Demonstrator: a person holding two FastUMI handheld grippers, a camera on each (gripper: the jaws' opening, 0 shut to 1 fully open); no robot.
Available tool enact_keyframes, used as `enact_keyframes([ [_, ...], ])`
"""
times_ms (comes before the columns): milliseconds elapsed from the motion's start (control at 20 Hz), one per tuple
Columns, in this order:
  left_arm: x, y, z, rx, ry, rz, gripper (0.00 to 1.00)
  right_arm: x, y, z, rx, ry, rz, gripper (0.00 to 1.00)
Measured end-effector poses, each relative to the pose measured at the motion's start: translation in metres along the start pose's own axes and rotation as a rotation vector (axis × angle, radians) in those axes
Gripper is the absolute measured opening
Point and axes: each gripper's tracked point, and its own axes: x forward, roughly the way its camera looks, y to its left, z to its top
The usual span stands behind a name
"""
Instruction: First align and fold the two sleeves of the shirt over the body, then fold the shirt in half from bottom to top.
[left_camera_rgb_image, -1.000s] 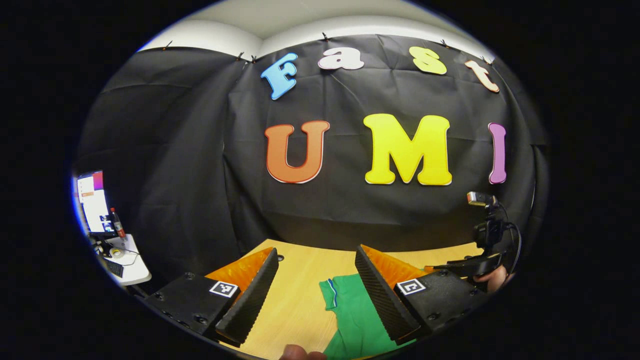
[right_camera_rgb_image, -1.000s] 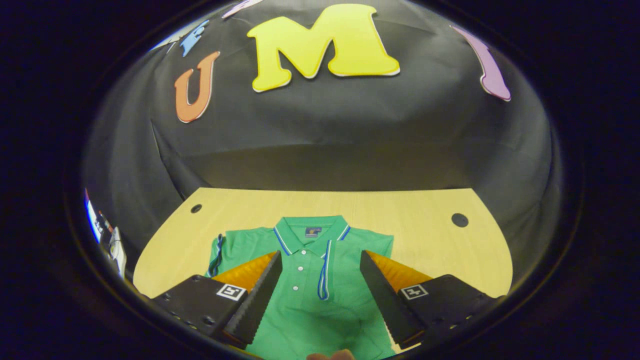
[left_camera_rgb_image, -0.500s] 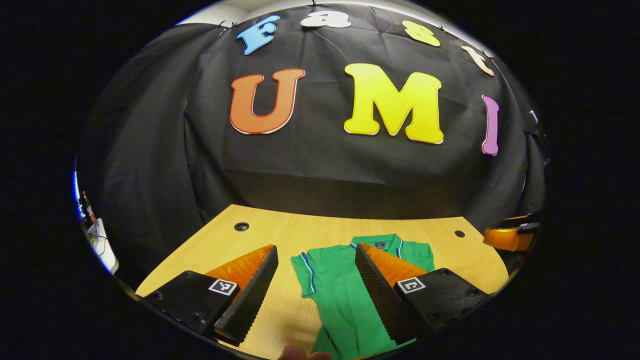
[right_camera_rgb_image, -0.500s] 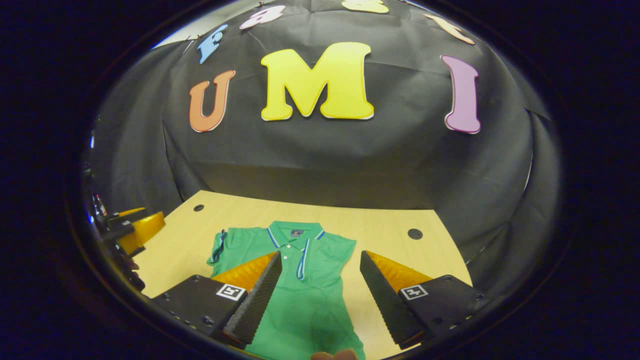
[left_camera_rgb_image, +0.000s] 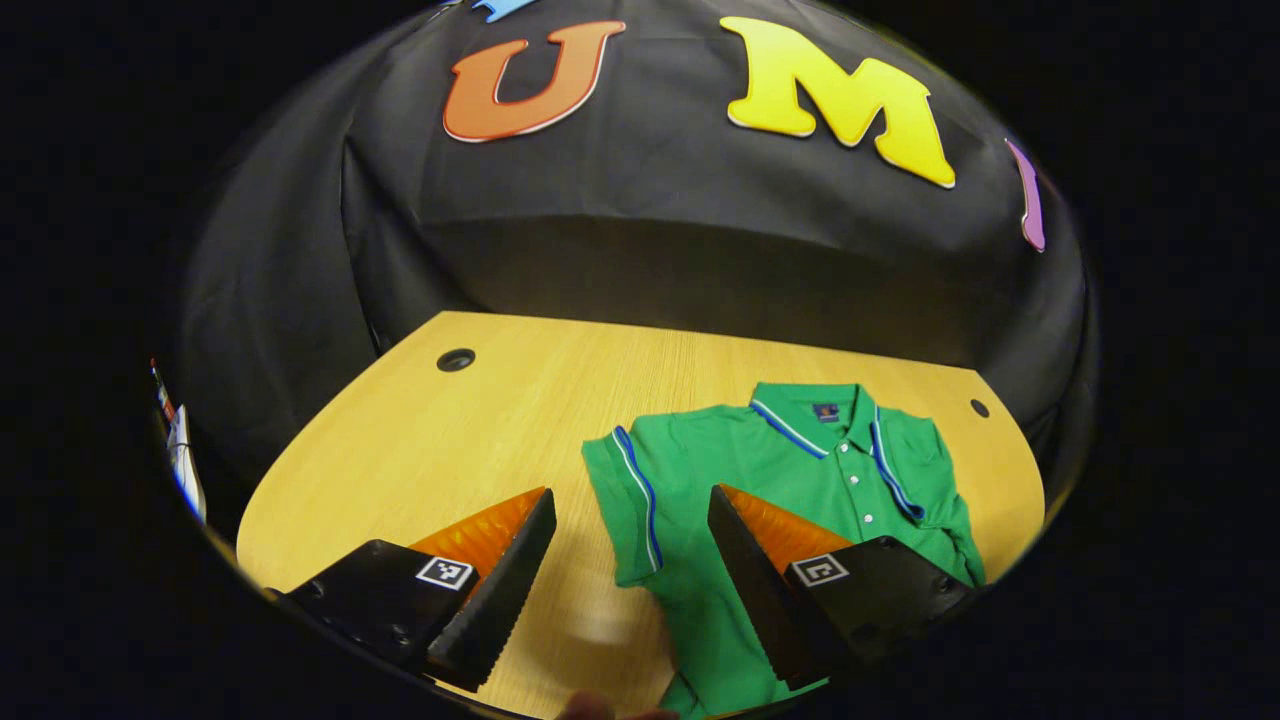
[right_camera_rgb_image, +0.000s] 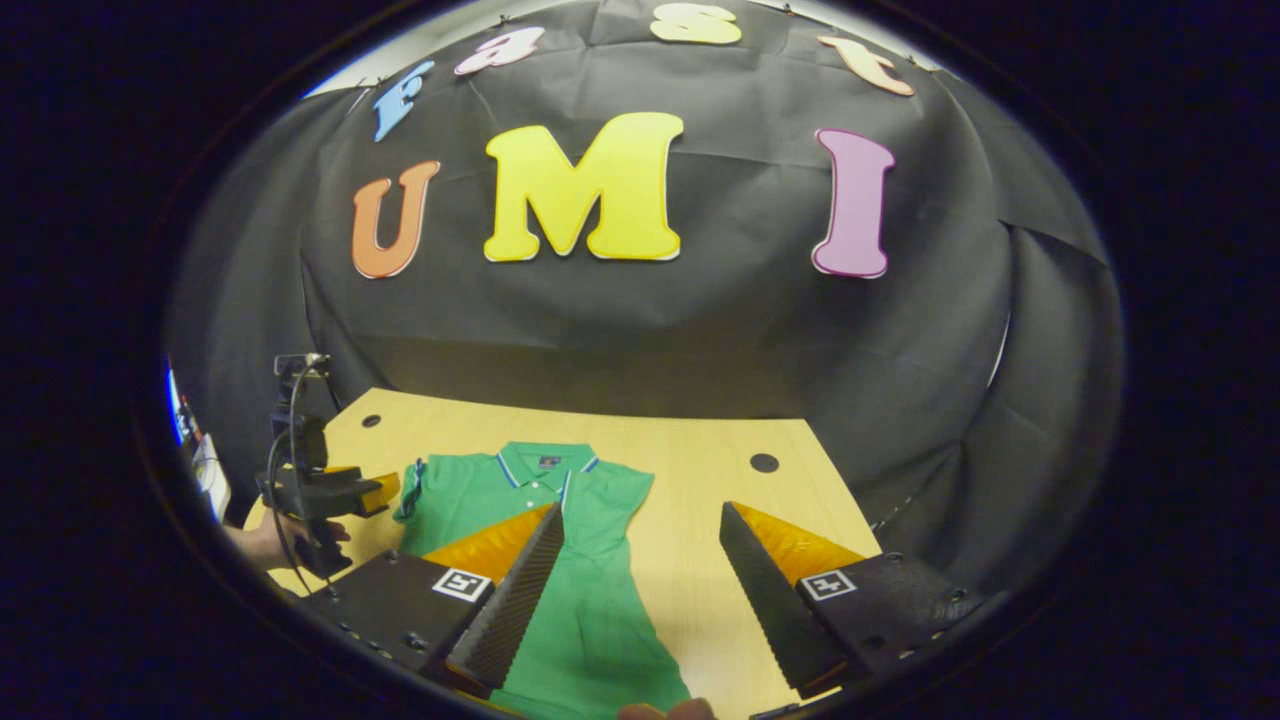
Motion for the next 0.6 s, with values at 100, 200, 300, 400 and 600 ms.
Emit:
enact_keyframes([
  [100,0.016,0.001,-0.016,0.004,0.047,-0.003,0.99,0.001,-0.005,-0.009,0.012,0.025,-0.011,0.96],
  [200,0.028,0.005,-0.028,0.013,0.086,-0.009,0.98,0.000,-0.008,-0.014,0.019,0.037,-0.021,0.96],
  [300,0.035,0.009,-0.037,0.028,0.120,-0.013,0.92,0.001,-0.011,-0.018,0.017,0.046,-0.027,0.96],
  [400,0.039,0.013,-0.039,0.035,0.130,-0.013,0.85,0.004,-0.011,-0.023,0.028,0.063,-0.029,0.96],
  [600,0.043,0.015,-0.036,0.056,0.117,-0.044,0.56,0.012,-0.009,-0.029,0.055,0.081,-0.023,0.96],
])
